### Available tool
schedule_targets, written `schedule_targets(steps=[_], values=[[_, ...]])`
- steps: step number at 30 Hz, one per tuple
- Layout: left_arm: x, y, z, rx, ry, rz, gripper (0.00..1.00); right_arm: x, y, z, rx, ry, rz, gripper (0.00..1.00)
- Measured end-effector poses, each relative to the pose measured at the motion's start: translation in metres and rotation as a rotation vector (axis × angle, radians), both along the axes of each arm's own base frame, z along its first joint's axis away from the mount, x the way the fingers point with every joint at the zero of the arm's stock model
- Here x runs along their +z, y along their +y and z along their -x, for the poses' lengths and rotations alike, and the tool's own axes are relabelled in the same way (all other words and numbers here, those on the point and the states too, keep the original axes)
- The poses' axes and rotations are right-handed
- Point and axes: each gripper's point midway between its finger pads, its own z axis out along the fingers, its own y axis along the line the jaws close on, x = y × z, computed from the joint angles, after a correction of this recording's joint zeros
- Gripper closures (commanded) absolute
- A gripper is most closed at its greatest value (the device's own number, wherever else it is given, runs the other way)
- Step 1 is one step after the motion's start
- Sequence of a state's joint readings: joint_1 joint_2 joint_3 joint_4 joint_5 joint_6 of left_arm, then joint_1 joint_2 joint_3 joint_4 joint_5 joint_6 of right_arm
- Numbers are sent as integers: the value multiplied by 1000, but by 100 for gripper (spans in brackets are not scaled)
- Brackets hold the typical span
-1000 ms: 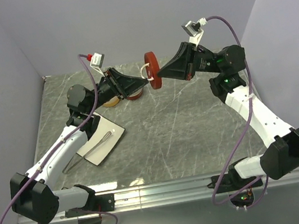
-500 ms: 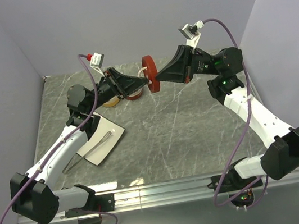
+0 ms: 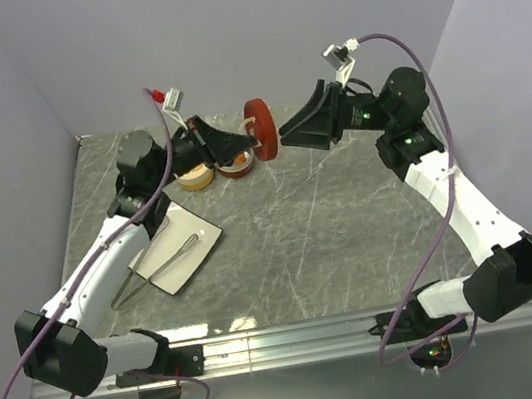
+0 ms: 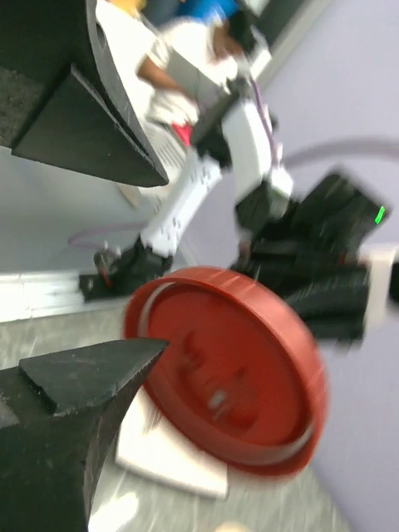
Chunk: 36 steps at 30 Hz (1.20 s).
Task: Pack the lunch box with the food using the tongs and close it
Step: Put the lid back on the lunch box
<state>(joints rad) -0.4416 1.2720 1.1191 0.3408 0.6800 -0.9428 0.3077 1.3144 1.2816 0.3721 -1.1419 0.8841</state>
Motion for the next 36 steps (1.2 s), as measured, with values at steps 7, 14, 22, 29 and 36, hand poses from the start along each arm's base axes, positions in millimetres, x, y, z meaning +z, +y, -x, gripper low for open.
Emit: schedule_targets(steps=[7,14,22,29,36], values=[[-4,10,-62,173,-117,-358,100,-29,-40,-44,-222,11,160,11],[-83,31,-138,275,-71,-794,100,-65,-78,-61,-407,-19,417,8],[-181,57,-184,246,82,-1064,99,-103,-100,-56,-449,13,600,8],[-230,73,-222,237,104,-1181,100,-109,-104,-55,-452,8,631,8],[-261,77,-224,186,130,-1226,100,-115,-105,-54,-448,21,640,8]])
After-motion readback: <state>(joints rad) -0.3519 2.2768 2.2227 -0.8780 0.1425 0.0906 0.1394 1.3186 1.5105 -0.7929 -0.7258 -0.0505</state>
